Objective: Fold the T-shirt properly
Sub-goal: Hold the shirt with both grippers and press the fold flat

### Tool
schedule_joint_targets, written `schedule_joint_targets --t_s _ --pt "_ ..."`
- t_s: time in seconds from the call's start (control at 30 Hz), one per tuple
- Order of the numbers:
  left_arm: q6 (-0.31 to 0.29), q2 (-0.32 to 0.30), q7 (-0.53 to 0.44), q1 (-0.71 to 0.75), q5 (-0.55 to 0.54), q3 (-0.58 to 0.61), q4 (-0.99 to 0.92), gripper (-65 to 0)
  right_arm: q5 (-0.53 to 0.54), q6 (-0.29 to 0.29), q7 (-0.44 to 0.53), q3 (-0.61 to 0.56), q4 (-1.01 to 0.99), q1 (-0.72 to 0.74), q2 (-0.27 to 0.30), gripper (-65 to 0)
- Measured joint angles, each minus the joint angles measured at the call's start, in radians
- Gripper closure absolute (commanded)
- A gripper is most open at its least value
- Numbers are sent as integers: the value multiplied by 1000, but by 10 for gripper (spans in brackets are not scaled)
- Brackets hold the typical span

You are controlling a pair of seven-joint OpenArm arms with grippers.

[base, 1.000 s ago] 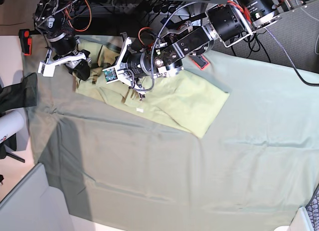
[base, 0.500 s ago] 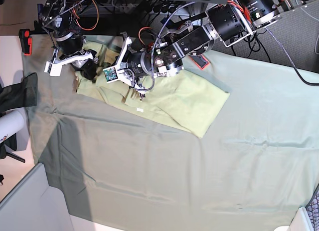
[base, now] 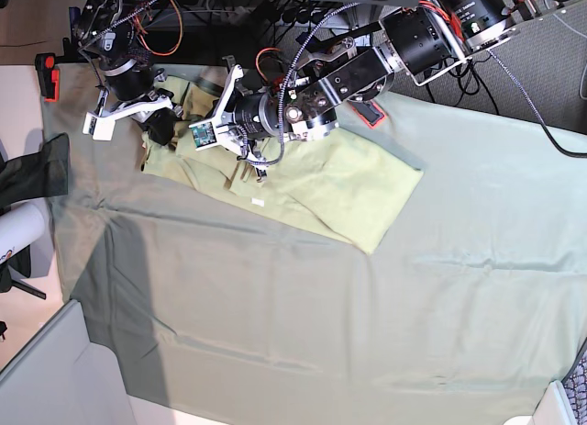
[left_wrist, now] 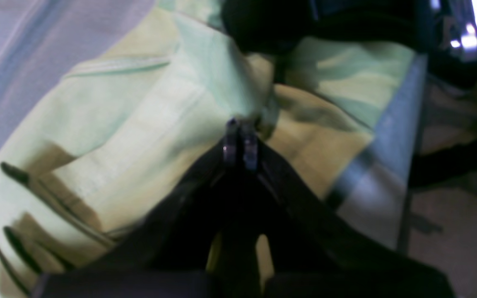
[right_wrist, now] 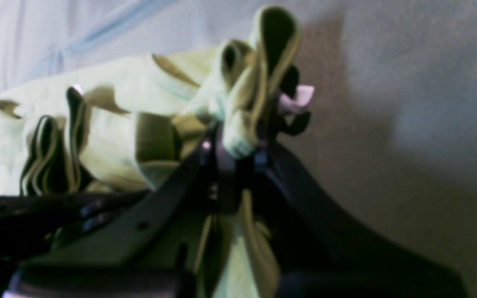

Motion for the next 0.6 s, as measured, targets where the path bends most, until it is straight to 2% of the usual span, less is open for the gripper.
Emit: schedule_joint_targets --t_s 0.17,0.43,0.6 --pt "-51 -6 48 5 -6 4 99 0 -13 0 0 0 0 0 0 0" --pt "-51 -5 103 2 -6 2 178 0 -26 0 0 0 0 0 8 0" --pt "-51 -5 132 -27 -7 0 223 0 -69 0 -3 -2 0 0 46 0"
